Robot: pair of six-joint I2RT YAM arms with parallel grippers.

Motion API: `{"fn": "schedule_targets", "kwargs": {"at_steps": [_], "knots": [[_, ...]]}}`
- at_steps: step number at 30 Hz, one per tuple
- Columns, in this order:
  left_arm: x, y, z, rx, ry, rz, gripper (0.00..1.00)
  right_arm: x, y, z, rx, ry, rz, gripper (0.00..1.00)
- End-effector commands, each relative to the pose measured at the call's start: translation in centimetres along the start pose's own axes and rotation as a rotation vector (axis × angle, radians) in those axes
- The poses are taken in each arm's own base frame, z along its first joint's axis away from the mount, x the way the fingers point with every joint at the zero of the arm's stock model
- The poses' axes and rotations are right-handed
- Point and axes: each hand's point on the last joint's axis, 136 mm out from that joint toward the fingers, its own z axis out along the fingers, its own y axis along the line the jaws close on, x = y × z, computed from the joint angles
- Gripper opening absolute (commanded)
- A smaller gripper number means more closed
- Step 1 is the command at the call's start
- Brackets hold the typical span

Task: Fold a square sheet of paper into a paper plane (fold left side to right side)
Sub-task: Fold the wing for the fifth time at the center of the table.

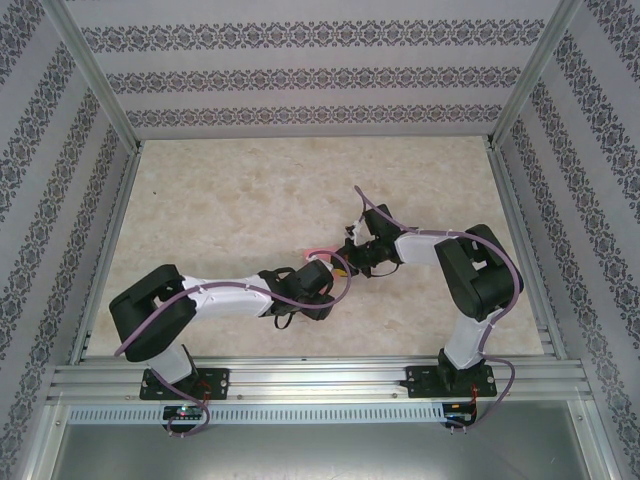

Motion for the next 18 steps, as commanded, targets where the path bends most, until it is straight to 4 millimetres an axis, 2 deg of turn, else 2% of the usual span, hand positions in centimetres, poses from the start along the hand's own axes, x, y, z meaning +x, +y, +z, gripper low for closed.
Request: {"fn": "schedule_targets", "kwargs": {"at_steps": [1, 7, 15, 18], "knots": [[-1.1, -0.7, 0.1, -0.003, -0.042, 0.002, 0.71, -0.2, 0.2, 0.2, 0.031, 0.002, -0.006, 0.06], [-0.9, -0.6, 0.3, -0.014, -0.037, 0.0, 0.7, -0.2, -0.5, 0.3, 0.081, 0.01, -0.001, 0.07], [-2.6, -1.3, -3.2, -0.032, -0.106, 0.041, 0.72, -0.2, -0.7, 0.4, 0.091, 0.011, 0.005, 0.06], [-2.8, -1.7, -3.6, -0.065, -0.104, 0.072, 0.72, -0.2, -0.7, 0.4, 0.092, 0.011, 0.005, 0.06]]}}
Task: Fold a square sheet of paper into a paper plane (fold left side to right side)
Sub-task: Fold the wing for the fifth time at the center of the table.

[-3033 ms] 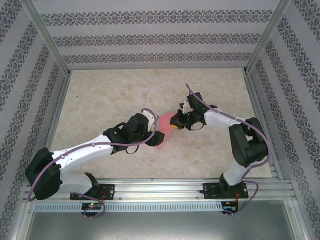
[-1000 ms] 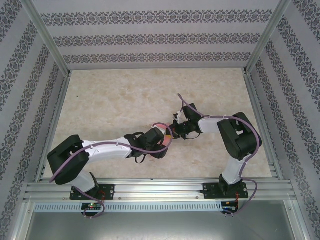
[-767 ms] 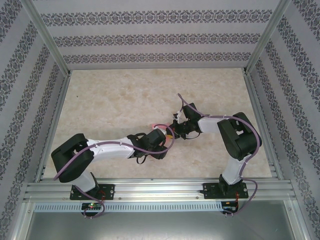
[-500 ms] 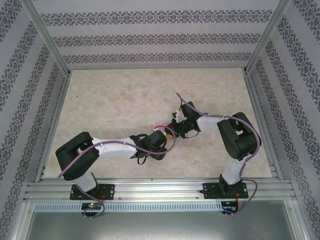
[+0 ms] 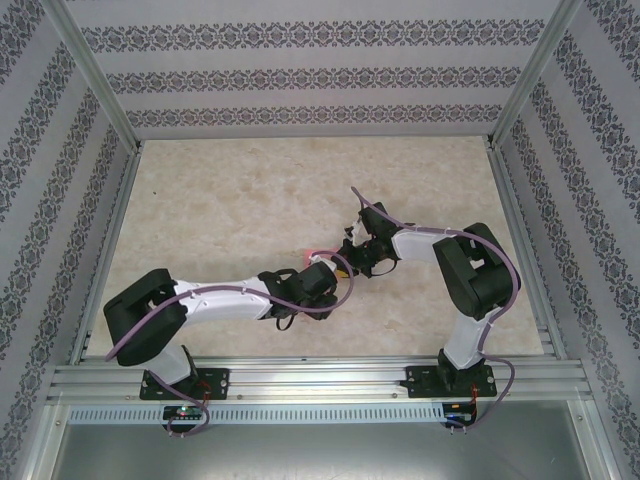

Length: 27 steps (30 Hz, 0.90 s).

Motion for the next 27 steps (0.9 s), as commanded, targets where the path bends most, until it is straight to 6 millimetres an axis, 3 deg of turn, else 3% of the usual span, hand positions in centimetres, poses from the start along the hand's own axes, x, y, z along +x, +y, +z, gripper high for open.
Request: {"fn": "schedule_targets", "kwargs": {"at_steps": [1, 10, 17, 22, 27], "knots": [[-1.2, -0.5, -1.3, -0.046, -0.032, 0.041, 0.72, -0.3, 0.2, 0.3, 0.013, -0.003, -0.023, 0.06], [-0.6, -0.7, 0.1, -0.147, 0.017, 0.09, 0.72, -0.2, 0.1, 0.3, 0.012, 0.002, -0.017, 0.06], [-2.0, 0.3, -2.5, -0.184, -0.036, 0.072, 0.74, -0.2, 0.0, 0.5, 0.015, 0.002, -0.014, 0.06], [-2.4, -1.4, -3.2, -0.111, -0.059, 0.091, 0.75, -0.2, -0.1, 0.4, 0.017, 0.004, -0.013, 0.06], [-1.9, -2.1, -2.3, -0.111, -0.041, 0.112, 0.75, -0.2, 0.0, 0.5, 0.017, 0.004, -0.015, 0.06]]}}
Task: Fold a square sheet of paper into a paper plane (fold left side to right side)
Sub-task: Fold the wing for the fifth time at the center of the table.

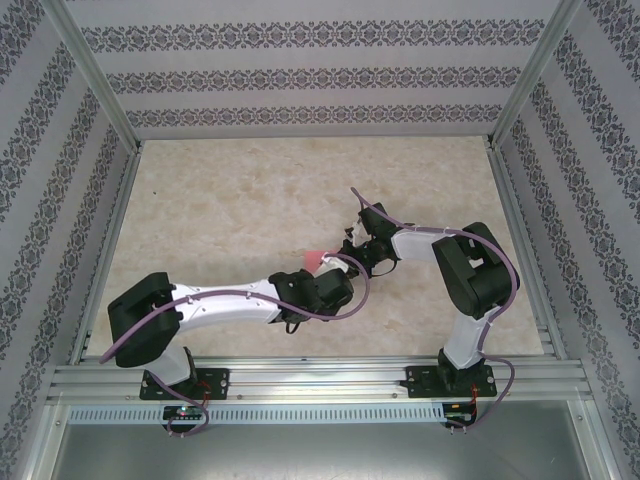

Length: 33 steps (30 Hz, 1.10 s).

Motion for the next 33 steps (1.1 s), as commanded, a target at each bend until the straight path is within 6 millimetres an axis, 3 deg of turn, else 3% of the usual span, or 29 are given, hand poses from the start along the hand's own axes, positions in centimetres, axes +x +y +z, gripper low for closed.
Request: {"fn": "schedule_targets", "kwargs": {"at_steps": [1, 11, 33], "knots": [[-0.3, -1.0, 0.2, 0.01, -0.003, 0.02, 0.75, -0.2, 0.3, 0.3, 0.007, 0.004, -0.02, 0.06], [2.1, -1.0, 3.8, -0.075, 0.095, 0.005, 0.67, -0.1, 0.1, 0.4, 0.01, 0.007, -0.015, 0.06], [4.2, 0.4, 5.1, -0.165, 0.149, -0.003, 0.5, -0.1, 0.0, 0.5, 0.015, 0.018, -0.014, 0.06]]}}
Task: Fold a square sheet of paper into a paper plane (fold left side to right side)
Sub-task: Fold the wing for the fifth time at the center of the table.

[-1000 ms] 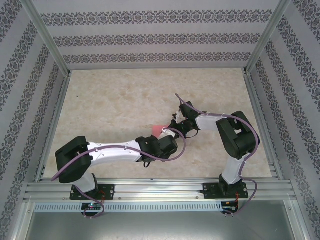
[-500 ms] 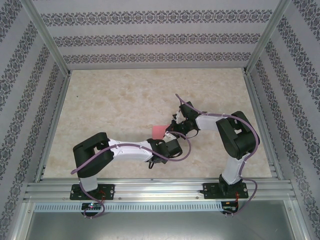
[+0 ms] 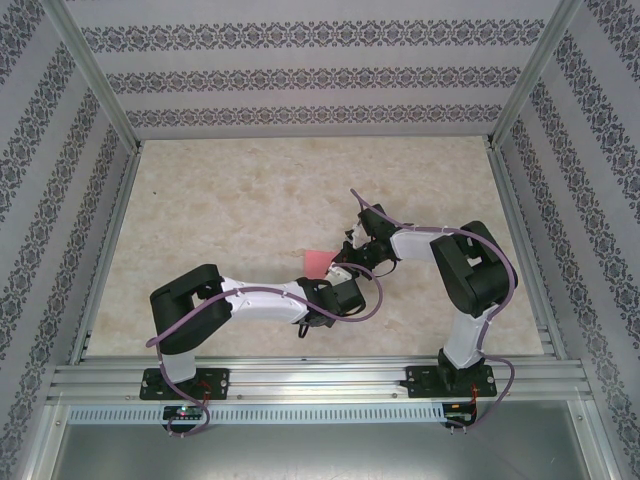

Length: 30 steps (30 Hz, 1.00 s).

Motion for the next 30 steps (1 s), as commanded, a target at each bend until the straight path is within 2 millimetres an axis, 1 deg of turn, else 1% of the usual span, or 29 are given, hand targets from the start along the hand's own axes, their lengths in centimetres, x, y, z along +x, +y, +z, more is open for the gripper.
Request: {"fn": "schedule_targets", "kwargs": {"at_steps": [1, 5, 8, 14, 18, 25, 28, 30], "knots": [[0.8, 0.7, 0.2, -0.052, 0.017, 0.006, 0.49, -0.4, 0.6, 0.2, 0.001, 0.001, -0.034, 0.06], [1.0, 0.9, 0.2, -0.06, 0.016, 0.001, 0.45, -0.4, 0.7, 0.1, 0.002, -0.002, -0.033, 0.06], [0.5, 0.7, -0.2, -0.038, -0.003, -0.006, 0.41, -0.6, 0.8, -0.1, 0.0, -0.007, -0.036, 0.07], [-0.8, 0.8, -1.3, -0.024, -0.045, -0.022, 0.29, -0.8, 1.0, -0.2, 0.003, -0.008, -0.045, 0.09], [-1.1, 0.8, -1.8, -0.018, -0.058, -0.03, 0.25, -0.8, 1.1, -0.3, 0.001, -0.007, -0.05, 0.11], [-1.3, 0.8, -2.1, -0.003, -0.064, -0.044, 0.14, -1.1, 1.8, -1.1, -0.006, -0.032, -0.07, 0.18], [-1.3, 0.7, -2.0, 0.017, -0.063, -0.059, 0.1, -1.4, 2.2, -1.7, -0.007, -0.055, -0.08, 0.23], [-1.3, 0.7, -1.9, 0.032, -0.064, -0.075, 0.09, -1.7, 2.5, -2.5, -0.014, -0.086, -0.091, 0.26]]}}
